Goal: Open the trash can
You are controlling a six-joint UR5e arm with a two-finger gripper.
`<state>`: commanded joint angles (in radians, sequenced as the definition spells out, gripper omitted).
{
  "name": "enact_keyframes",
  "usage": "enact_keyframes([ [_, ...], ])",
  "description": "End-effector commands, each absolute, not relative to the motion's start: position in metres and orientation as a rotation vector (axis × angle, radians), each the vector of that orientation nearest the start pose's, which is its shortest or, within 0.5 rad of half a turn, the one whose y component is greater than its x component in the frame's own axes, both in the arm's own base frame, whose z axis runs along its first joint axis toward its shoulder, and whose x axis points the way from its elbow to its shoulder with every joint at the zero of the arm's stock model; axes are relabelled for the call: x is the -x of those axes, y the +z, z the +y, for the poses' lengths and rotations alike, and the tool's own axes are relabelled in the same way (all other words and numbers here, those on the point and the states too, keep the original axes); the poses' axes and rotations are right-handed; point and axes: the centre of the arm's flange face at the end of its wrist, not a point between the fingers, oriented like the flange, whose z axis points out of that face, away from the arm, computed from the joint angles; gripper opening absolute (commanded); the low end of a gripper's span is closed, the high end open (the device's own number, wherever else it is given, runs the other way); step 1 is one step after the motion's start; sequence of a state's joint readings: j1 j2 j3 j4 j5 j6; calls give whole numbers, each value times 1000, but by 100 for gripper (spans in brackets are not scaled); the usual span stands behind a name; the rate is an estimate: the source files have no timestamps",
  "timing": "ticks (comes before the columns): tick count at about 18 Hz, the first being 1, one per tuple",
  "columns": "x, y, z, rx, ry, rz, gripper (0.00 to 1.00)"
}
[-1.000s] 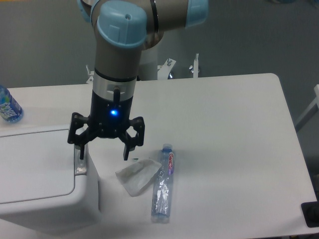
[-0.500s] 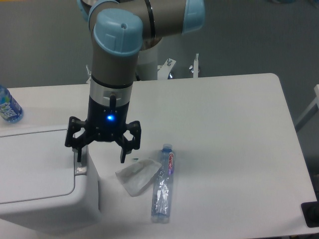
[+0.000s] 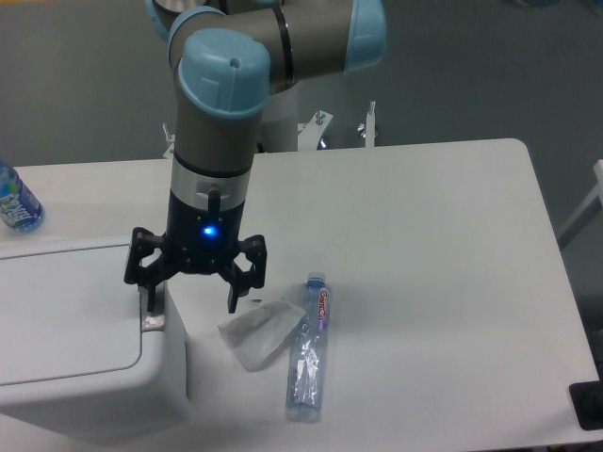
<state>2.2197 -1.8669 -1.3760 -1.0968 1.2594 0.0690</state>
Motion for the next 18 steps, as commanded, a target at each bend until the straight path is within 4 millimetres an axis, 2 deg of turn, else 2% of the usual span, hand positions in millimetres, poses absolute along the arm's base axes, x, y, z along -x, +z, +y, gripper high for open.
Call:
enact_keyframes([
  [6, 258, 477, 611, 2589, -216, -690, 100],
  [10, 258, 485, 610, 2577, -209, -683, 100],
  [18, 258, 482, 609, 2583, -210, -684, 100],
])
